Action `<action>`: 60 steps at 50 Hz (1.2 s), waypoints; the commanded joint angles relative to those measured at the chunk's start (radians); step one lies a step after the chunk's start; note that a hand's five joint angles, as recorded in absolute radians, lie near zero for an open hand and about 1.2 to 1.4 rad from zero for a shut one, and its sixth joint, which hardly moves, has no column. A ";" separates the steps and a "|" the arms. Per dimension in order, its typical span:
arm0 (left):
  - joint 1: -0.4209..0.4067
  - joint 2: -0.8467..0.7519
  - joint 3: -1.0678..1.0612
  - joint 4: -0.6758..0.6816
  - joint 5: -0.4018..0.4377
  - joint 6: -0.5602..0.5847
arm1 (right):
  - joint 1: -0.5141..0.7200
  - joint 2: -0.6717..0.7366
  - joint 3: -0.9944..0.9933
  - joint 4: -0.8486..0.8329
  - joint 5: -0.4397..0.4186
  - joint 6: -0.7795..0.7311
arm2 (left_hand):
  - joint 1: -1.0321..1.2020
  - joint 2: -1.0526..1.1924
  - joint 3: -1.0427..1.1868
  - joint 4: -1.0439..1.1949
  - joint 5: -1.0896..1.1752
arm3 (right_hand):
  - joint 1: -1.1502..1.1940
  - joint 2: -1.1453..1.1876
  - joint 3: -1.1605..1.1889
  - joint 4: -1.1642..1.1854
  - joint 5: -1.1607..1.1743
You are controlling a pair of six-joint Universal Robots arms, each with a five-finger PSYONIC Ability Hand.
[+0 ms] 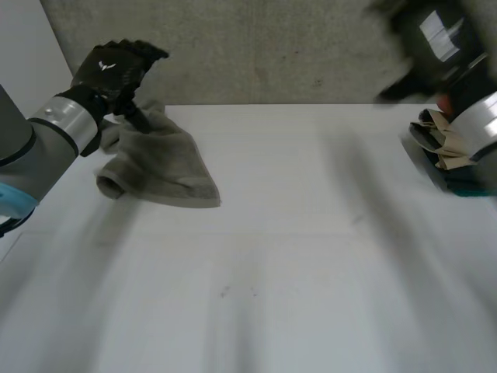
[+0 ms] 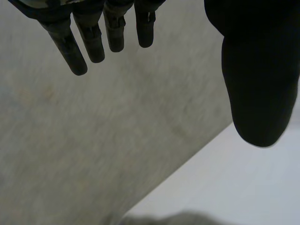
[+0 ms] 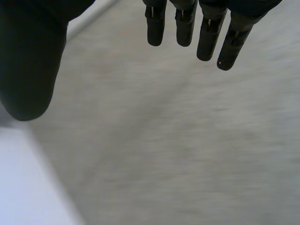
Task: Fold the laundry.
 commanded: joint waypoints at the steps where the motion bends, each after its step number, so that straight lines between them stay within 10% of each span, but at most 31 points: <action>1: 0.076 -0.317 0.176 0.010 0.053 0.180 | 0.071 0.110 0.151 0.168 -0.001 -0.203 | 0.086 0.081 0.074 0.079 0.062 | -0.026 -0.045 -0.040 -0.060 -0.057; 13: 0.079 -0.589 0.313 0.036 0.109 0.493 | 0.074 0.147 0.235 0.209 0.126 -0.282 | 0.206 0.201 0.194 0.199 0.182 | -0.026 -0.045 -0.040 -0.060 -0.057; 60: -0.013 -0.668 0.401 0.175 0.075 0.567 | 0.042 0.139 0.291 0.200 0.140 -0.276 | 1.198 1.193 1.187 1.191 1.174 | -0.026 -0.045 -0.040 -0.060 -0.057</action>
